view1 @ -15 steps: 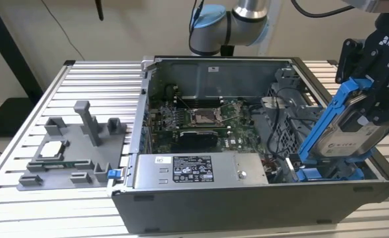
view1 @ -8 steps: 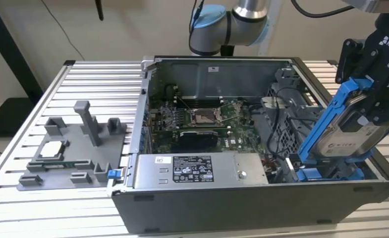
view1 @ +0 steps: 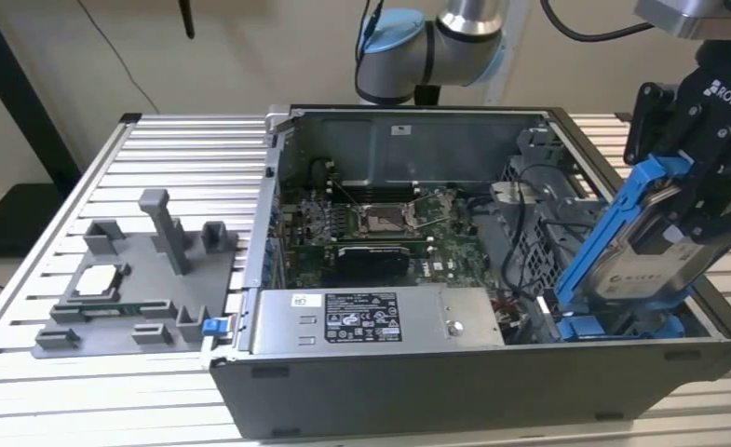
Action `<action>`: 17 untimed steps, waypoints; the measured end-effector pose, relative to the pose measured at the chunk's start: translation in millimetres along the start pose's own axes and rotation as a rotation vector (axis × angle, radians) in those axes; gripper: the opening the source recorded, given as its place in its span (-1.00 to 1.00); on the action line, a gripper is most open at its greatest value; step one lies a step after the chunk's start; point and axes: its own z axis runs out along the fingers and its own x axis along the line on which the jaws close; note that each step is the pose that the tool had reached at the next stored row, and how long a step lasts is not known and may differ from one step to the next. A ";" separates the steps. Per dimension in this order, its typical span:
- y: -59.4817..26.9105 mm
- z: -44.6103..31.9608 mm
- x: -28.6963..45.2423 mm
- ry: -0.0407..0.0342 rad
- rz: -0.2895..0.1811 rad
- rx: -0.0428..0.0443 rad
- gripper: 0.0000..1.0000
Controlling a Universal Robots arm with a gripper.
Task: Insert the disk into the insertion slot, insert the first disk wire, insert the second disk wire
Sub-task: 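Insert the disk into the insertion slot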
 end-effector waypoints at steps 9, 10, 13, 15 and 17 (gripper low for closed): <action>-0.9 8.0 -0.7 -0.0104 -0.001 -0.0002 -1.00; -1.0 9.0 -0.8 -0.0115 -0.001 -0.0002 -1.00; -1.1 11.7 -1.2 -0.0160 -0.001 -0.0003 -1.00; -1.3 13.2 -1.4 -0.0186 -0.001 -0.0003 -1.00; -1.3 14.5 -1.5 -0.0213 -0.001 -0.0004 -1.00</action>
